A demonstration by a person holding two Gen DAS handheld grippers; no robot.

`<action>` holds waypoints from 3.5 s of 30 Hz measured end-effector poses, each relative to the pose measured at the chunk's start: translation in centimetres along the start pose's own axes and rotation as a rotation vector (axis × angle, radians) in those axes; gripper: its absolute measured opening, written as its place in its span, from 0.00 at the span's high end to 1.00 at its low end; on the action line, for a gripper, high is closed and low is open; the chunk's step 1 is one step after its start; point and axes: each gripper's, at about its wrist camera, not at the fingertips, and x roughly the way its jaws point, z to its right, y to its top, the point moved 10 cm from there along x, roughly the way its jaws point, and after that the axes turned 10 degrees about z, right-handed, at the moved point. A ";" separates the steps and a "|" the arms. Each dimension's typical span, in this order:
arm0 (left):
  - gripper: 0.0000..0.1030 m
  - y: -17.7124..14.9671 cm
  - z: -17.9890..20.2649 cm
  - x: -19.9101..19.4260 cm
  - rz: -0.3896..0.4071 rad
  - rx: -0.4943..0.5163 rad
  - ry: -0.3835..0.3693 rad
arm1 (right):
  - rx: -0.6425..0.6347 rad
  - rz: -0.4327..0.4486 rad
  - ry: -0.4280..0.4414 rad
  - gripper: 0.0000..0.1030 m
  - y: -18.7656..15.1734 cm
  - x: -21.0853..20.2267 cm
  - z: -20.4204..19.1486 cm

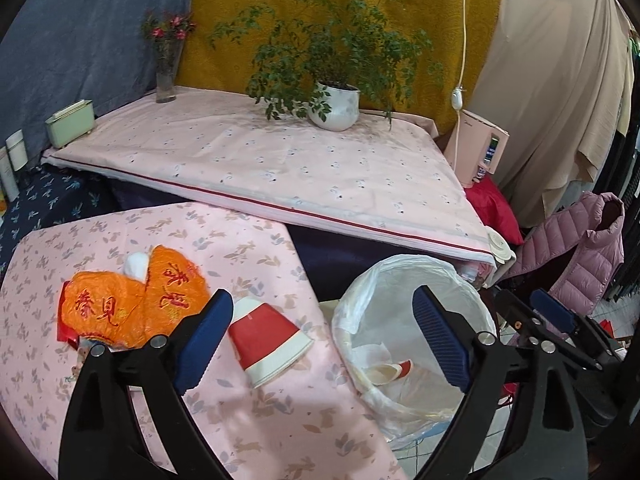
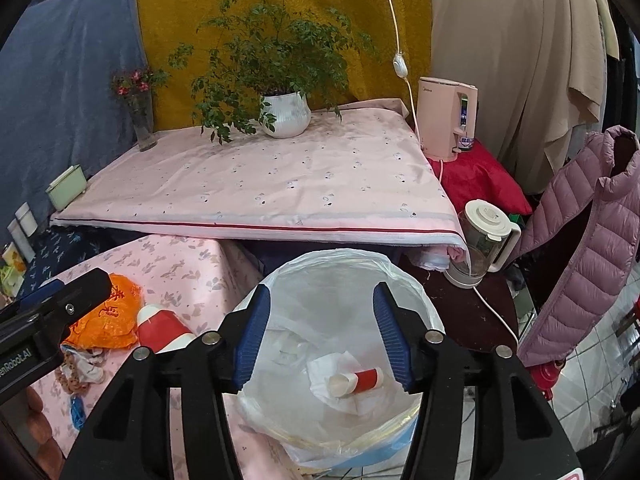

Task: Collect trash
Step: 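Return to the table and grasp the blue cord with the left tool, then grasp the beaded bracelet with the right tool while the left tool holds the blue cord, then carry cord and bracelet over the bin and open both tools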

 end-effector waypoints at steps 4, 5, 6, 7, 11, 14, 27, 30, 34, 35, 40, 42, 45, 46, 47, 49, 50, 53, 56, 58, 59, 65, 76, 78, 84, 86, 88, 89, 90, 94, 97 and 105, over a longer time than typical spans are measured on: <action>0.15 -0.7 -1.9 -0.9 0.001 -0.005 0.034 | -0.023 0.008 0.024 0.40 -0.1 -1.1 -1.8; 0.15 -1.0 -2.3 -1.1 0.001 -0.010 0.042 | -0.029 0.009 0.030 0.39 -0.2 -1.3 -2.3; 0.14 -1.2 -3.0 -1.4 -0.001 -0.016 0.051 | -0.034 0.009 0.037 0.38 -0.4 -1.6 -2.8; 0.14 -1.4 -3.5 -1.6 -0.002 -0.022 0.058 | -0.039 0.008 0.044 0.37 -0.5 -1.8 -3.3; 0.13 -2.5 -6.6 -2.7 -0.009 -0.043 0.114 | -0.055 0.001 0.074 0.36 -1.1 -2.5 -5.3; 0.12 -3.7 -9.2 -3.6 -0.017 -0.055 0.166 | -0.065 -0.003 0.096 0.35 -1.6 -3.0 -6.9; 0.11 -12.7 -19.8 -6.1 -0.158 -0.185 0.313 | -0.120 -0.068 0.197 0.31 -6.5 -4.3 -14.5; 0.11 -14.8 -21.1 -5.9 -0.197 -0.206 0.326 | -0.128 -0.086 0.211 0.31 -7.8 -4.4 -15.7; 0.12 -16.9 -21.8 -5.4 -0.244 -0.246 0.309 | -0.144 -0.116 0.221 0.31 -9.6 -4.3 -17.0; 0.13 -17.3 -21.8 -5.3 -0.256 -0.257 0.302 | -0.148 -0.122 0.222 0.31 -9.9 -4.4 -17.3; 0.28 -18.7 -21.5 -4.4 -0.295 -0.283 0.264 | -0.161 -0.148 0.227 0.31 -11.2 -4.3 -18.3; 0.36 -18.9 -21.5 -4.2 -0.300 -0.281 0.262 | -0.168 -0.153 0.228 0.31 -11.6 -4.3 -18.6; 0.67 -18.7 -21.4 -4.1 -0.300 -0.261 0.242 | -0.176 -0.162 0.232 0.31 -12.0 -4.2 -19.1; 0.71 -18.6 -21.4 -4.1 -0.307 -0.264 0.232 | -0.178 -0.167 0.234 0.31 -12.1 -4.2 -19.3; 0.74 -18.6 -21.6 -4.2 -0.315 -0.284 0.214 | -0.178 -0.171 0.237 0.31 -12.2 -4.2 -19.5; 0.75 -18.4 -22.0 -4.6 -0.310 -0.309 0.205 | -0.181 -0.178 0.244 0.31 -12.4 -4.1 -20.0; 0.76 -18.2 -22.3 -5.0 -0.303 -0.310 0.204 | -0.183 -0.181 0.246 0.31 -12.4 -4.1 -20.3; 0.77 -17.5 -23.1 -6.3 -0.278 -0.319 0.207 | -0.188 -0.192 0.264 0.31 -12.7 -4.0 -21.4; 0.78 -16.4 -24.1 -7.5 -0.252 -0.330 0.210 | -0.192 -0.207 0.288 0.31 -13.0 -3.7 -22.9; 0.78 -15.6 -24.7 -8.3 -0.234 -0.330 0.216 | -0.188 -0.220 0.311 0.32 -13.1 -3.4 -24.0; 0.78 -15.1 -25.1 -8.8 -0.220 -0.323 0.227 | -0.186 -0.225 0.322 0.32 -13.2 -3.3 -24.7; 0.78 -13.2 -27.9 -10.5 -0.171 -0.324 0.262 | -0.204 -0.245 0.380 0.37 -13.8 -2.4 -29.0; 0.78 -12.4 -31.2 -9.9 -0.163 -0.329 0.288 | -0.227 -0.326 0.414 0.60 -16.2 0.7 -34.1; 0.78 -12.3 -31.4 -9.6 -0.162 -0.319 0.293 | -0.235 -0.337 0.412 0.65 -16.7 1.2 -34.5; 0.78 -11.8 -31.3 -8.9 -0.163 -0.302 0.291 | -0.246 -0.363 0.422 0.89 -17.7 2.0 -35.0; 0.78 -11.6 -31.0 -8.9 -0.160 -0.289 0.293 | -0.253 -0.349 0.428 0.92 -17.4 1.7 -35.0; 0.78 -11.3 -30.6 -8.9 -0.158 -0.282 0.291 | -0.260 -0.321 0.431 0.93 -16.6 1.2 -34.8; 0.78 -11.1 -30.4 -9.0 -0.155 -0.279 0.290 | -0.253 -0.312 0.439 0.94 -16.1 0.8 -34.7; 0.78 -10.9 -30.2 -9.0 -0.153 -0.276 0.289 | -0.241 -0.303 0.446 0.94 -15.5 0.5 -34.6; 0.78 -9.7 -28.7 -9.3 -0.137 -0.257 0.278 | -0.198 -0.243 0.456 0.94 -12.4 -0.9 -33.0; 0.78 -8.4 -26.7 -9.3 -0.128 -0.239 0.255 | -0.165 -0.201 0.453 0.94 -9.9 -1.8 -31.3; 0.77 -3.7 -18.7 -8.6 -0.067 -0.144 0.159 | -0.096 -0.071 0.390 0.94 -3.0 -3.2 -24.4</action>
